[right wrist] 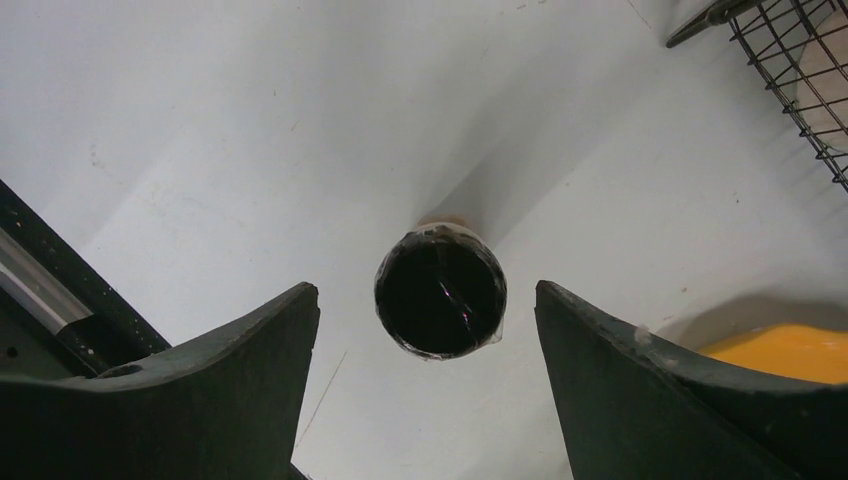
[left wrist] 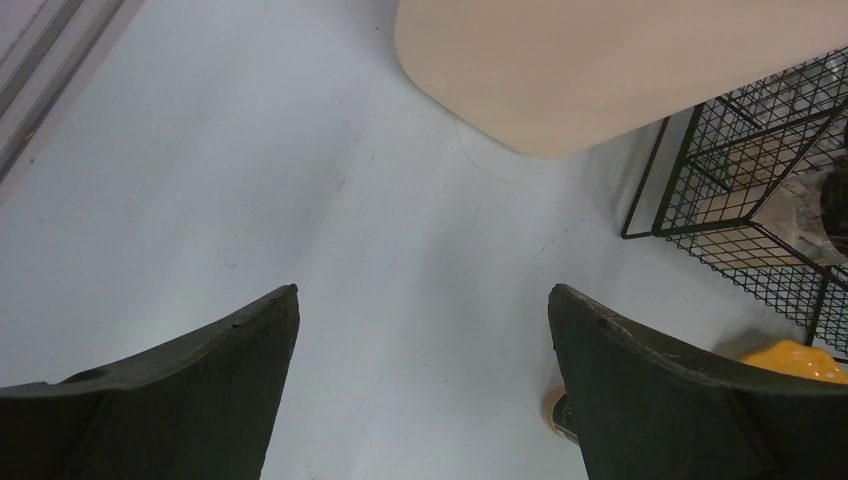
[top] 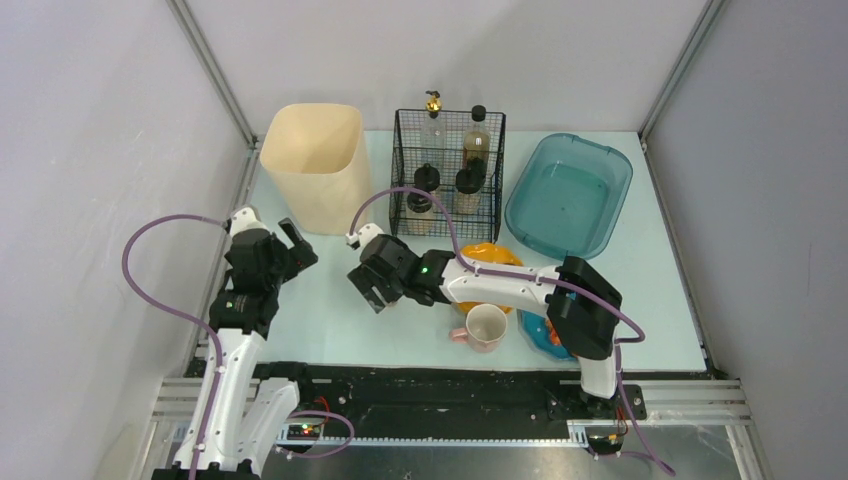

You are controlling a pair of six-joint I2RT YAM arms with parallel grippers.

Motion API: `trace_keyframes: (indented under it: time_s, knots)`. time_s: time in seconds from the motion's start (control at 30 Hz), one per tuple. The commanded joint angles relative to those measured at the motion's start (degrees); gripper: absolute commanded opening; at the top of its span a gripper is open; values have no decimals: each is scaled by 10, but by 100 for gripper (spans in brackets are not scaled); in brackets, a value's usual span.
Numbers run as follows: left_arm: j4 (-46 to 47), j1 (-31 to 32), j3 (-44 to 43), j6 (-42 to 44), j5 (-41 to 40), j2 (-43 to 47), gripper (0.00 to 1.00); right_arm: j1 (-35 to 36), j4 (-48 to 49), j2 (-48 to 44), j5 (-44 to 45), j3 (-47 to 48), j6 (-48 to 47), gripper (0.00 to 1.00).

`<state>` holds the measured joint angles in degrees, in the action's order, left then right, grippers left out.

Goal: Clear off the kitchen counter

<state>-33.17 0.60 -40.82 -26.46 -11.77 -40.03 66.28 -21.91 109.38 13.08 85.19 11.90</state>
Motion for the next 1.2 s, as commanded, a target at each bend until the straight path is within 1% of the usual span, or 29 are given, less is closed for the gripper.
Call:
trace_keyframes:
  time_s: [0.0, 0.3, 0.4, 0.57, 0.67, 0.83, 1.07, 1.17]
  knots:
    - [10, -4, -19, 11, 5, -2, 98, 3, 32, 12, 14, 18, -5, 82]
    - [11, -4, -20, 11, 6, -3, 98, 3, 42, 22, 3, 20, -5, 71]
    - [11, -4, -19, 10, 7, -4, 98, 3, 49, 17, 4, 12, -4, 63]
    - [11, -4, -20, 10, 10, -8, 98, 3, 54, 3, 10, 2, -5, 54]
    - [11, -18, -21, 10, 9, -9, 98, 3, 65, -30, 10, -7, -11, 45]
    - [10, -20, -21, 9, 9, -9, 98, 3, 68, -79, 13, -12, -28, 32]
    - [10, -20, -21, 9, 10, -11, 98, -3, 65, -160, 47, -19, -55, 29]
    - [10, -21, -21, 10, 11, -13, 98, -22, 66, -196, 58, -22, -66, 29]
